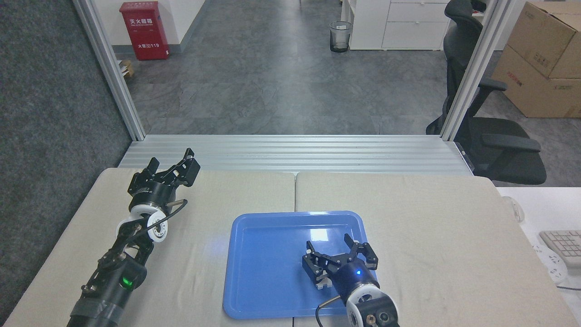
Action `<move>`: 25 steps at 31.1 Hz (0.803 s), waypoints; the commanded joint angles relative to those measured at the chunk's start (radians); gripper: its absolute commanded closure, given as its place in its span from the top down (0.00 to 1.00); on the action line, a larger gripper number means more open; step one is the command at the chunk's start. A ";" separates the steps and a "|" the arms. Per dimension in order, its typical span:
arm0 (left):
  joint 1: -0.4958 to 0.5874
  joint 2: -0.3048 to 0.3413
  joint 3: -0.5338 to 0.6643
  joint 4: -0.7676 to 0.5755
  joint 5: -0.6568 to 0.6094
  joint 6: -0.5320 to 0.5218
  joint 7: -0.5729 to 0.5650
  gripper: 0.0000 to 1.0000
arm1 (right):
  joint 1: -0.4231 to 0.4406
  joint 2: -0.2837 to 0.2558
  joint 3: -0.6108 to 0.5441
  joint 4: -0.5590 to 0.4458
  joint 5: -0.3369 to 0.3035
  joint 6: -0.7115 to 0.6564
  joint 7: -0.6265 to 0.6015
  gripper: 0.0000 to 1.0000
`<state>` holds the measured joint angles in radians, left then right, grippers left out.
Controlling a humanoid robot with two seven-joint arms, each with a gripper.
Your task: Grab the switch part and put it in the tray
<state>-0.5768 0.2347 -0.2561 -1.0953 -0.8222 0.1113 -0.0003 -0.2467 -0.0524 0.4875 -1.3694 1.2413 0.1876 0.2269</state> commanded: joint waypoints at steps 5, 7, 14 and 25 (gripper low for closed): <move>0.000 0.000 0.000 0.000 0.000 -0.001 0.000 1.00 | -0.194 -0.187 -0.287 0.033 -0.016 -0.051 -0.058 0.98; 0.000 0.000 0.000 0.000 0.000 -0.001 0.000 1.00 | -0.197 -0.240 -0.288 0.049 -0.035 -0.066 -0.075 0.98; 0.000 0.000 0.000 0.000 0.000 -0.001 0.000 1.00 | -0.212 -0.346 -0.331 0.134 -0.118 -0.132 -0.135 0.98; 0.000 0.000 0.001 0.000 0.000 -0.001 0.000 1.00 | -0.214 -0.417 -0.351 0.207 -0.120 -0.275 -0.147 0.98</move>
<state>-0.5768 0.2347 -0.2561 -1.0953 -0.8222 0.1113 -0.0002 -0.4459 -0.3047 0.2370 -1.2657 1.1415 -0.0560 0.0856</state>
